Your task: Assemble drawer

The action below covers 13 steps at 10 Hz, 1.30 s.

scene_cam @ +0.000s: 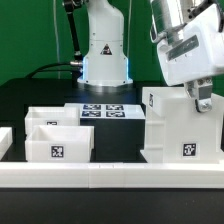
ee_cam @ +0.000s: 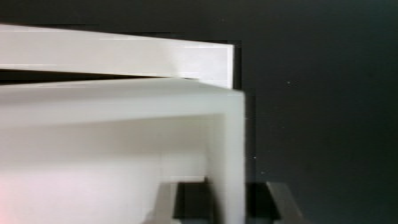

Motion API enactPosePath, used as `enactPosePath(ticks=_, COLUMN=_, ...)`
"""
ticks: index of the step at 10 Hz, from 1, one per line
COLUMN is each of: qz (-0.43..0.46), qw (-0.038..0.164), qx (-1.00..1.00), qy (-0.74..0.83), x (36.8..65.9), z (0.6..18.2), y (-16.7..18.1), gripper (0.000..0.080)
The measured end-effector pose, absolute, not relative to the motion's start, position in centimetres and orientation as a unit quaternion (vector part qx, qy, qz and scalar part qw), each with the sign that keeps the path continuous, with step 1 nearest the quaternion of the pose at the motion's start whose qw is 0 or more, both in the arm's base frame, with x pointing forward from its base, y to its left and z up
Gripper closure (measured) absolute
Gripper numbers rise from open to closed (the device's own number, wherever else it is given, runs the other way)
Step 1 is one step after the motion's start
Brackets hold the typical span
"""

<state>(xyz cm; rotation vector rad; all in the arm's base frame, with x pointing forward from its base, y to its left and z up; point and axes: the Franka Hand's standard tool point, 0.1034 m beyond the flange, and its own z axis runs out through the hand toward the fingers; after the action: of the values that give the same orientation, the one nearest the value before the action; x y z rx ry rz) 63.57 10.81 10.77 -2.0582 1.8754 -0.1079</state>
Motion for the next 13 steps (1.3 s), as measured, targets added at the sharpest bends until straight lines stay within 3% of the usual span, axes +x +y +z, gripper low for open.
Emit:
enactPosePath(ticks=1, qz=-0.039, qw=0.176, qx=-0.728, qy=0.661, x=63.6, z=10.7, y=10.8, gripper=0.0744)
enactPosePath(ticks=2, qz=-0.039, qw=0.176, qx=-0.728, qy=0.661, x=63.6, z=10.7, y=10.8, gripper=0.0544)
enactPosePath(ticks=3, qz=-0.039, qw=0.176, qx=-0.730, qy=0.660, x=63.6, z=10.7, y=10.8, gripper=0.0398)
enactPosePath(ticks=4, qz=-0.034, qw=0.172, qx=-0.756, qy=0.631, x=63.3, z=11.1, y=10.9, gripper=0.0398)
enactPosePath(ticks=5, qz=-0.018, qw=0.169, qx=-0.781, qy=0.601, x=62.9, z=11.7, y=11.1, gripper=0.0228)
enactPosePath(ticks=6, qz=-0.014, qw=0.170, qx=-0.800, qy=0.575, x=62.7, z=12.6, y=11.2, gripper=0.0228)
enactPosePath(ticks=7, qz=-0.020, qw=0.173, qx=-0.815, qy=0.553, x=62.6, z=13.6, y=11.0, gripper=0.0166)
enactPosePath(ticks=10, qz=-0.029, qw=0.179, qx=-0.840, qy=0.512, x=62.5, z=16.0, y=9.8, gripper=0.0151)
enactPosePath(ticks=13, qz=-0.029, qw=0.176, qx=-0.849, qy=0.497, x=62.3, z=15.4, y=10.0, gripper=0.0151)
